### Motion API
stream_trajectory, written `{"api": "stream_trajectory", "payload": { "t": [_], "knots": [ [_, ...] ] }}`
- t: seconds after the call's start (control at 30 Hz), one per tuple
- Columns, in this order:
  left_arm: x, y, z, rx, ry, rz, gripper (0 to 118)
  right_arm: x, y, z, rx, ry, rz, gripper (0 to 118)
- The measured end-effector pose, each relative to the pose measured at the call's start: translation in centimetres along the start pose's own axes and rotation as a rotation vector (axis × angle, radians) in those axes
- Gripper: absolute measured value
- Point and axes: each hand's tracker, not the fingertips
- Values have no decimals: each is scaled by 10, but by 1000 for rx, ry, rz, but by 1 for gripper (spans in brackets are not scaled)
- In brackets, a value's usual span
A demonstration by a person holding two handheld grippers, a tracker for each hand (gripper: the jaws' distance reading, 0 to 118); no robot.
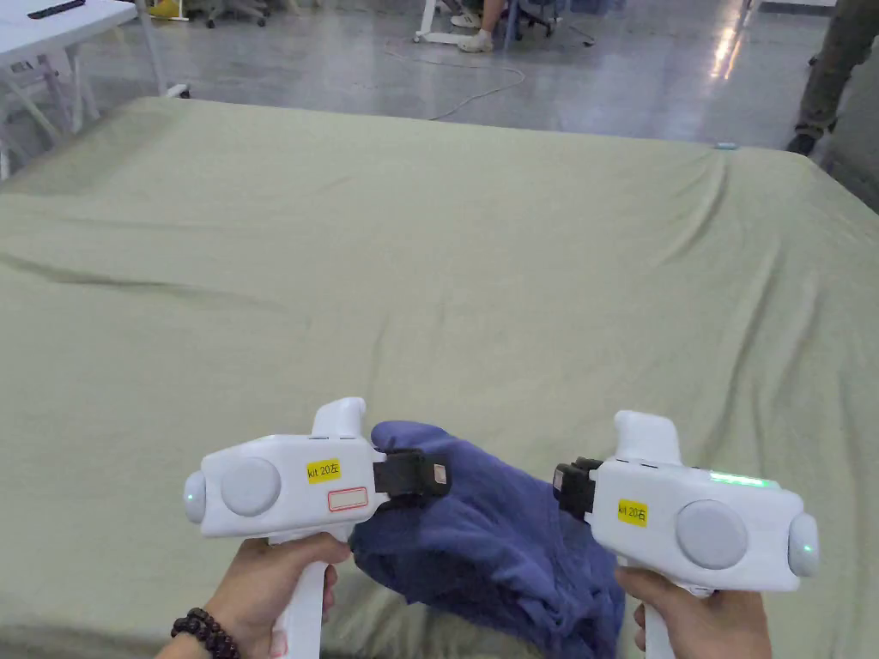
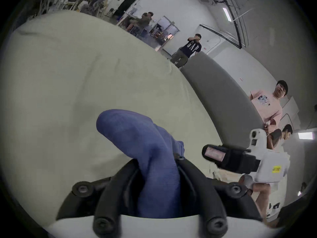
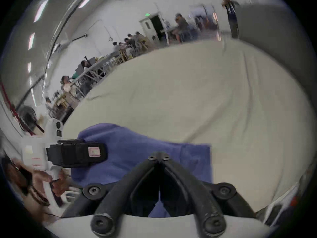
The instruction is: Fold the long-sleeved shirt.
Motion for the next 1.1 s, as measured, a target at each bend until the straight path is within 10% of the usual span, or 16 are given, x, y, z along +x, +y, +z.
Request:
{"api": "stream_trajectory", "payload": {
  "t": [0.3,0.5,0.73,0.77,0.83,0.87,1.1],
  "knots": [
    [-128,64,150,111,207,34,15,-186,30,-48,200,121,304,0],
    [-218,78,233,139,398,91,15,-298,24,-104,260,228,373,0],
    [-281,67,238,158,517,193,20,-328,12,-142,133,346,376,0],
    [-279,65,234,172,557,172,31,-326,11,-144,123,343,384,0],
    [-275,63,231,190,533,106,104,-319,8,-148,104,339,387,0],
    [-272,64,232,198,531,108,116,-316,8,-149,101,335,388,0],
    [-230,79,245,291,809,-55,117,-278,30,-121,141,320,335,0]
  ]
}}
